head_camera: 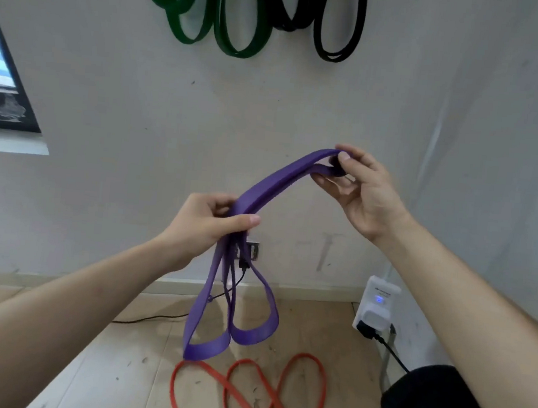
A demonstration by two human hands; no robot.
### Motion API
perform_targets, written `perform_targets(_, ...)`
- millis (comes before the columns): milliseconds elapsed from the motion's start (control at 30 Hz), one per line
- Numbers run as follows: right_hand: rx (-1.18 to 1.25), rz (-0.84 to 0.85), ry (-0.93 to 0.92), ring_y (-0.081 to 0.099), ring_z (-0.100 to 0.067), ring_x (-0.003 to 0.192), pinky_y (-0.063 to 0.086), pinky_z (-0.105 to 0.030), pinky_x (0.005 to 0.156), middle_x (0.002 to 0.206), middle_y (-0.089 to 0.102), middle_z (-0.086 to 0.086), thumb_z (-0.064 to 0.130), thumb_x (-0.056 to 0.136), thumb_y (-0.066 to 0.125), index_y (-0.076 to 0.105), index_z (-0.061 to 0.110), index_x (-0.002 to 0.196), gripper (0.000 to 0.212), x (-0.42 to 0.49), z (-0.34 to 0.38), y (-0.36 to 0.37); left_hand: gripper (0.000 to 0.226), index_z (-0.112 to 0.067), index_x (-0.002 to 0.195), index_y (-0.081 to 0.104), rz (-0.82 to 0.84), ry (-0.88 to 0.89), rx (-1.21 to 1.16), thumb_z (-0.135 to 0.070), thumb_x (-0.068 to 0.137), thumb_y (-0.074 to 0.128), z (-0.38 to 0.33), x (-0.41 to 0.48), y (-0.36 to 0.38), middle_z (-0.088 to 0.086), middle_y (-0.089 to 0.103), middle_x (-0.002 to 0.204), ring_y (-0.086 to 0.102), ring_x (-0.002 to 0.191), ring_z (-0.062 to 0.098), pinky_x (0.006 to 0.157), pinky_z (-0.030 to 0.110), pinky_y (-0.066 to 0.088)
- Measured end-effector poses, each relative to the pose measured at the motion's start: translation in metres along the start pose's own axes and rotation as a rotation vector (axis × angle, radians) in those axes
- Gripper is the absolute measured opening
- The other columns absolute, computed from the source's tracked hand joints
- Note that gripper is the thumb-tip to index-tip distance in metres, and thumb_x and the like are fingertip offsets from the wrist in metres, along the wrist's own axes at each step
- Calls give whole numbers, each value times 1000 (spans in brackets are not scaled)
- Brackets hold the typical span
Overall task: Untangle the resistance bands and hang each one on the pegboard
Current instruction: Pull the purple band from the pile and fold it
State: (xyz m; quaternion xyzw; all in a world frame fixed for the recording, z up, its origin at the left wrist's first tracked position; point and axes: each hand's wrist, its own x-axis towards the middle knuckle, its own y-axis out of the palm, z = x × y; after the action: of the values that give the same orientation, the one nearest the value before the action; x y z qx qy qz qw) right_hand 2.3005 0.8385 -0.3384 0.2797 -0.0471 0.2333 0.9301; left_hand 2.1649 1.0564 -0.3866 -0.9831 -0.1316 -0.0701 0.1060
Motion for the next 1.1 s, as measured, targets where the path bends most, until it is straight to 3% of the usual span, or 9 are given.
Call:
perform_targets(67,-158,-29,90,68,-26,79,59,-44,76,88,64,-13,0,94,51,62,9,96,14,2,-1,-10,21,-1,99,75,-9,19,-2,-14,83,80,-4,0,-3,30,70,87,67,76,28,75,34,59)
perform_targets(133,-505,-8,147,67,-26,89,56,-45,83,96,67,-11,8,84,54,61,13,93,12,3,-4,-18,20,-2,97,77,-12,34,9,-14,82,80,-8,0,-6,32,69,88,66,75,27,73,33,58)
perform_targets(200,-821,60,119,64,-20,102,51,-38,90,109,69,-3,20,70,58,62,18,94,25,0,-7,-17,18,-3,96,78,7,51,49,-13,81,81,-9,0,-9,32,70,88,67,75,28,74,36,58)
perform_targets(400,-1201,606,28,50,-1,128,37,-18,107,134,59,13,34,77,83,47,27,141,73,-22,-21,22,18,-6,93,78,125,67,201,-16,79,84,-10,-7,-10,22,73,85,66,71,18,69,29,53)
perform_targets(600,-1244,691,-83,68,-20,91,53,-43,88,99,73,-3,29,85,77,68,14,114,34,-28,-44,44,16,-11,94,77,152,26,234,-12,80,84,-9,-15,-20,12,73,80,66,72,14,67,25,53)
perform_targets(700,-1237,665,-128,67,-17,85,54,-38,85,93,73,0,29,85,76,70,17,107,26,-27,-40,48,18,-9,97,75,150,23,207,-8,81,83,-9,-16,-21,5,73,82,68,74,14,69,24,55)
perform_targets(833,-1088,587,-214,64,-7,82,53,-25,83,91,70,5,18,88,73,68,18,107,19,-27,-33,50,26,1,101,67,152,28,210,-3,80,82,-2,-18,-15,16,68,83,69,72,16,69,27,58)
perform_targets(933,-855,453,-216,64,-16,79,56,-27,79,86,67,-3,12,92,67,66,11,109,17,-23,-23,45,21,-3,98,65,146,6,249,-4,83,79,3,-20,-12,27,69,90,69,69,14,66,23,56)
perform_targets(1100,-612,236,-203,63,-22,78,55,-35,79,84,63,-10,12,96,60,65,3,114,21,-12,-17,26,27,-9,107,68,83,18,171,-9,83,80,2,-13,-14,24,72,93,70,80,23,81,40,59)
